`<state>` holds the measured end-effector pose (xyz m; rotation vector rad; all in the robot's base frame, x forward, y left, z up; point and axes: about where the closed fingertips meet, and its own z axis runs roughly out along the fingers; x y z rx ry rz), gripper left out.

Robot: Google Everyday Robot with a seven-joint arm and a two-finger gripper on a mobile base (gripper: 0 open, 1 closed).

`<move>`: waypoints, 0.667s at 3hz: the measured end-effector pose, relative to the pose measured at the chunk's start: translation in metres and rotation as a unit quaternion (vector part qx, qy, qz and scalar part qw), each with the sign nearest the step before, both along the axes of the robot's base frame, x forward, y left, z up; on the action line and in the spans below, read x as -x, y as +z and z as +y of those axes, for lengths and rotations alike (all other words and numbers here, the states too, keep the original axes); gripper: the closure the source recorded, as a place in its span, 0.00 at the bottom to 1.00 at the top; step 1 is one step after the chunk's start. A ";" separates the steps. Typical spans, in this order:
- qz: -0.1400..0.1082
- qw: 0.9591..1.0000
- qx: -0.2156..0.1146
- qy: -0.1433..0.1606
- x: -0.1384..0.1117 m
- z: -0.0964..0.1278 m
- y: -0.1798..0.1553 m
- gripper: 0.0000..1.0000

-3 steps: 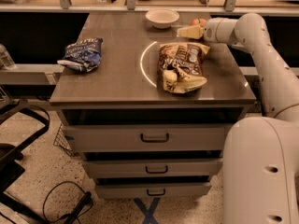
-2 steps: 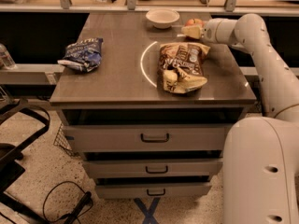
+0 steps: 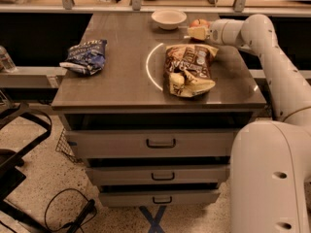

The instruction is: Move apple near blue chip bag

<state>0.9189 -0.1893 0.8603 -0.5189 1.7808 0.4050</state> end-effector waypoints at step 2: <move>-0.027 0.999 0.039 0.015 0.014 0.001 0.050 1.00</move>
Offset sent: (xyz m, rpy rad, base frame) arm -0.0253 -0.0107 0.1037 -0.1468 -0.1117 0.0340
